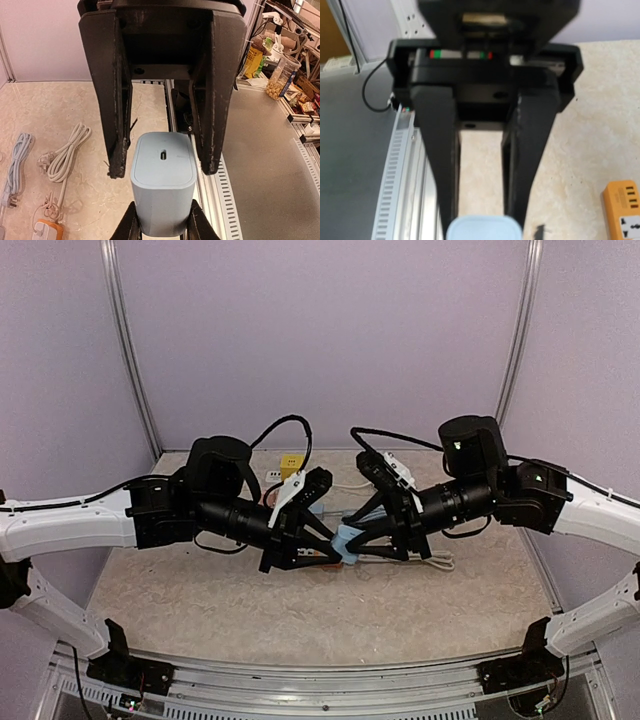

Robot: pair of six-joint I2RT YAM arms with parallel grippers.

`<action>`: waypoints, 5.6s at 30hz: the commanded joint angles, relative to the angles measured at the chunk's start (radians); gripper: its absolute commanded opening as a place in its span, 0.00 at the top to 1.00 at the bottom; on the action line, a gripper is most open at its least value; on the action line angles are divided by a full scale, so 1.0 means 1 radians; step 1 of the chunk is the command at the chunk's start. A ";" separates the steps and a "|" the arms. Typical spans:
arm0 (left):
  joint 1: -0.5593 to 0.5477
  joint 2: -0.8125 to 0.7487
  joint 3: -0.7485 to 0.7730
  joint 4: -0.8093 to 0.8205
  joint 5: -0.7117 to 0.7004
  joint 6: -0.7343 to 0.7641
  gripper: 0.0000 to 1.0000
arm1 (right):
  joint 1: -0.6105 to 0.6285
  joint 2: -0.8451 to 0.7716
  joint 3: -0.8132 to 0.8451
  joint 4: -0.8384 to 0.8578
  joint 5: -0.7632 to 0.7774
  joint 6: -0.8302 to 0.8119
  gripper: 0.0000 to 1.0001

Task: Insert the plug
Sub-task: Pass from the left arm to the right, then insert the plug into the socket slot, then press the plug into the socket slot.

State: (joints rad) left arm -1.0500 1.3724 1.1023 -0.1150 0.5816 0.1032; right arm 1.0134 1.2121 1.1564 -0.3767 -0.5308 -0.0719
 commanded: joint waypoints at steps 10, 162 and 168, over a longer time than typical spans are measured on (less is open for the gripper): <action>-0.007 -0.028 0.025 -0.054 -0.022 0.032 1.00 | -0.002 0.085 0.054 -0.142 -0.081 -0.051 0.87; 0.406 -0.440 -0.663 0.331 -0.739 -0.876 0.01 | -0.079 1.038 0.954 -0.658 0.561 -0.240 0.53; 0.380 -0.445 -0.669 0.320 -0.762 -0.878 0.01 | -0.083 1.080 0.978 -0.660 0.582 -0.255 0.53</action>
State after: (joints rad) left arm -0.6518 0.9340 0.4393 0.2180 -0.1658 -0.7708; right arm 0.9325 2.2490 2.1151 -1.0058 0.0265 -0.3176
